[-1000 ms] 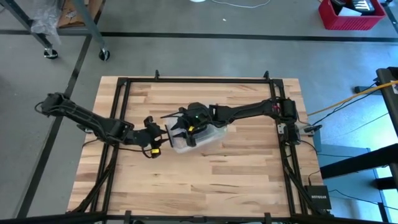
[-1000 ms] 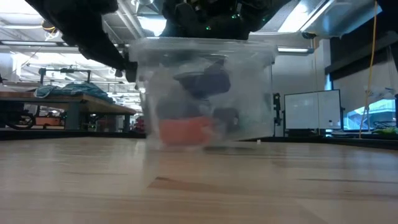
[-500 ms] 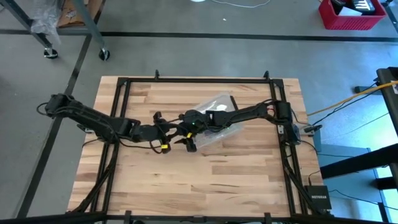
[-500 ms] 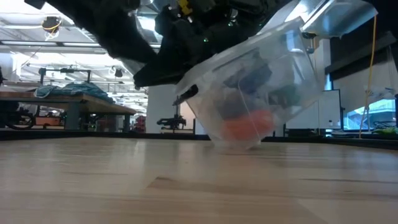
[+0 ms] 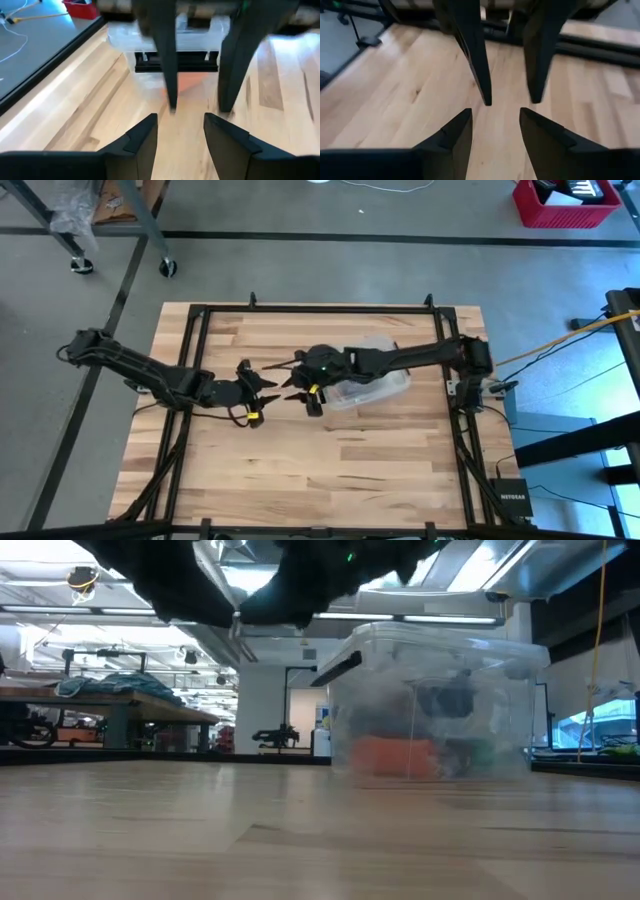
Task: Roll bandage
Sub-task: Close the transparent bin, then move the transparent bin to the top
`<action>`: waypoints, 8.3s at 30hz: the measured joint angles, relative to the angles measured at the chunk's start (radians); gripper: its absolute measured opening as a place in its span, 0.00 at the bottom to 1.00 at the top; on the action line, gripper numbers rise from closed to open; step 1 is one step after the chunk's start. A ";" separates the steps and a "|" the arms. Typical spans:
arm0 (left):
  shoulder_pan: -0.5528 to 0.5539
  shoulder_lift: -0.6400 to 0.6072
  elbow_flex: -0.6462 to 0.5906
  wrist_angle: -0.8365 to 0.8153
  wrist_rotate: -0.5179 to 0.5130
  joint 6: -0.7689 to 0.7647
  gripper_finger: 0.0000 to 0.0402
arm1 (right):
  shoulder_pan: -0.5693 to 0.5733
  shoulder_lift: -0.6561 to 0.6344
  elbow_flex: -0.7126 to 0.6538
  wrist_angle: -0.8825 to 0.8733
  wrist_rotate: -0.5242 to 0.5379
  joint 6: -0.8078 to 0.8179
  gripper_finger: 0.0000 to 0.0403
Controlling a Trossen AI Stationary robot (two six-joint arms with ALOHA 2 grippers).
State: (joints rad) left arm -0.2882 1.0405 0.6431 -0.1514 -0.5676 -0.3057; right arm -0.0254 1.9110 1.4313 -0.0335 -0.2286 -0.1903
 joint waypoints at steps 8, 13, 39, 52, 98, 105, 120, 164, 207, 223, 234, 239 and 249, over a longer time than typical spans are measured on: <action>0.002 0.035 0.000 -0.041 0.000 -0.038 0.38 | -0.023 -0.275 0.001 -0.393 0.061 -0.085 0.42; 0.026 0.143 0.000 0.047 0.002 -0.030 0.38 | -0.084 -0.414 -0.087 -0.629 0.060 -0.100 0.42; 0.062 0.422 -0.002 0.303 -0.017 0.053 0.38 | -0.171 -0.421 -0.521 0.063 -0.026 0.024 0.42; 0.061 0.256 -0.001 0.326 -0.032 0.099 0.38 | -0.170 -0.416 -0.514 0.073 -0.031 0.037 0.42; 0.127 0.510 -0.189 0.810 -0.011 0.025 0.38 | -0.099 -0.231 -0.451 0.234 0.059 -0.023 0.42; 0.159 0.635 -0.193 1.109 -0.011 0.116 0.38 | -0.100 -0.230 -0.454 0.252 0.042 -0.027 0.42; 0.144 0.552 -0.191 1.106 -0.040 0.236 0.38 | -0.107 -0.221 -0.451 0.225 0.042 0.009 0.42; 0.211 0.415 0.352 -0.189 0.099 0.313 0.38 | -0.100 -0.167 -0.450 0.273 0.042 0.115 0.42; 0.233 0.533 0.369 0.205 0.245 0.333 0.38 | -0.098 -0.769 -0.736 -0.191 0.192 0.211 0.42; 0.571 0.491 0.367 0.113 0.254 0.545 0.38 | -0.425 -0.516 -0.752 0.234 0.090 0.049 0.42; 0.698 0.493 0.365 0.183 0.379 0.545 0.38 | -0.589 -0.423 -0.648 0.241 0.068 -0.167 0.42; 0.722 0.493 0.365 0.196 0.385 0.553 0.38 | -0.643 -0.386 -0.593 0.234 0.046 -0.196 0.42; 0.590 0.342 0.365 0.130 0.411 0.497 0.37 | -0.561 -0.569 -0.433 -0.160 0.033 -0.105 0.41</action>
State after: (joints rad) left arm 0.3022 1.3827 1.0084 -0.0215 -0.1562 0.1911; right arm -0.5869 1.3422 0.9986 -0.1933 -0.1955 -0.2954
